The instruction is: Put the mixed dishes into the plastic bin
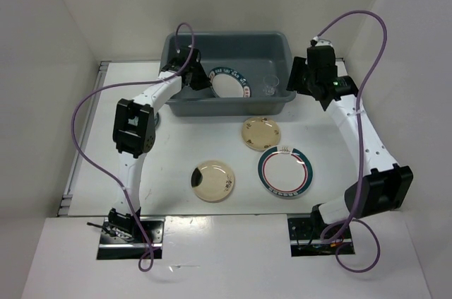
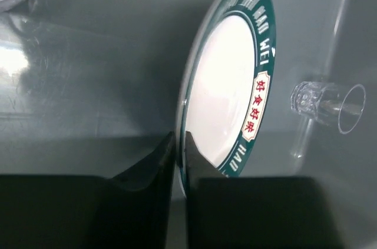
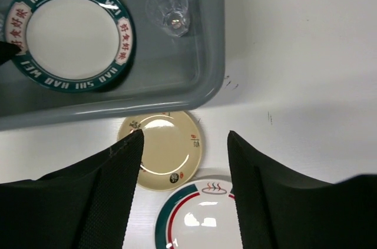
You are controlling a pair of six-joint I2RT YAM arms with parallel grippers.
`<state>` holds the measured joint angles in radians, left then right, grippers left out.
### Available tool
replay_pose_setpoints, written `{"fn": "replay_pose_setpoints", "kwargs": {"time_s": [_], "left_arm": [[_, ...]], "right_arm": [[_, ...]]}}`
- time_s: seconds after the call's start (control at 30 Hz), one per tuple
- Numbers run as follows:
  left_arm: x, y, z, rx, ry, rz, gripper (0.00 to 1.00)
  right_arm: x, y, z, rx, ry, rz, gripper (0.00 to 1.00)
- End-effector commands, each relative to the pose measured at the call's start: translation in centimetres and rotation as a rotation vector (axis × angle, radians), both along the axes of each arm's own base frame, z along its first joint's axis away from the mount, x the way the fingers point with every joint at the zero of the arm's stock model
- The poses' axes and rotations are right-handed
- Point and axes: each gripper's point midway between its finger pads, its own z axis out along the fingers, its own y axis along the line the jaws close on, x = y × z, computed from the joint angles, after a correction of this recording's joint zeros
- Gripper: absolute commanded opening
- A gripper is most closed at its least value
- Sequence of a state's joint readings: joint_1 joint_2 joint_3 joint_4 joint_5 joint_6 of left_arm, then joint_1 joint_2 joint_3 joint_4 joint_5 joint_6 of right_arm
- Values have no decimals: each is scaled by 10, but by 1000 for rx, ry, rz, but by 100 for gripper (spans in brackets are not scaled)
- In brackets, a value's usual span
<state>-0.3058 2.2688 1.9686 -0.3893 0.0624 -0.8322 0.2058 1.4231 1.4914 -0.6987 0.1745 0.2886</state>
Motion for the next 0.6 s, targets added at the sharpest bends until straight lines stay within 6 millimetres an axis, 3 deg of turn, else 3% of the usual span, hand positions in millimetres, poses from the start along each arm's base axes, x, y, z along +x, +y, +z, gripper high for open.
{"fn": "replay_pose_setpoints", "kwargs": {"time_s": [0.0, 0.03, 0.1, 0.13, 0.3, 0.4, 0.43, 0.47, 0.53, 0.57], "left_arm": [[19, -3, 34, -1, -123, -17, 21], [19, -3, 34, -1, -123, -17, 35], [21, -2, 45, 12, -154, -34, 49], [23, -3, 58, 5, -179, -33, 54], [17, -15, 134, -34, -326, -140, 100], [-3, -21, 180, -41, -418, -253, 100], [-16, -25, 177, -50, -401, -309, 100], [-30, -23, 199, -33, -458, -351, 100], [-52, -22, 199, -28, -466, -412, 100], [-67, -19, 213, -1, -512, -457, 100]], "right_arm": [[8, -6, -13, -53, 2, -19, 65], [8, -6, -13, -53, 2, -19, 65], [7, -12, -22, -81, 20, -10, 73], [6, -12, -22, -87, 13, -5, 73], [-4, -33, -33, -90, 53, -38, 75], [-13, -46, -56, -65, 134, -77, 75], [-14, -55, -61, -66, 155, -101, 75], [-19, -56, -71, -63, 201, -108, 76], [-21, -59, -93, -64, 269, -112, 76], [-25, -61, -98, -57, 288, -114, 76]]}}
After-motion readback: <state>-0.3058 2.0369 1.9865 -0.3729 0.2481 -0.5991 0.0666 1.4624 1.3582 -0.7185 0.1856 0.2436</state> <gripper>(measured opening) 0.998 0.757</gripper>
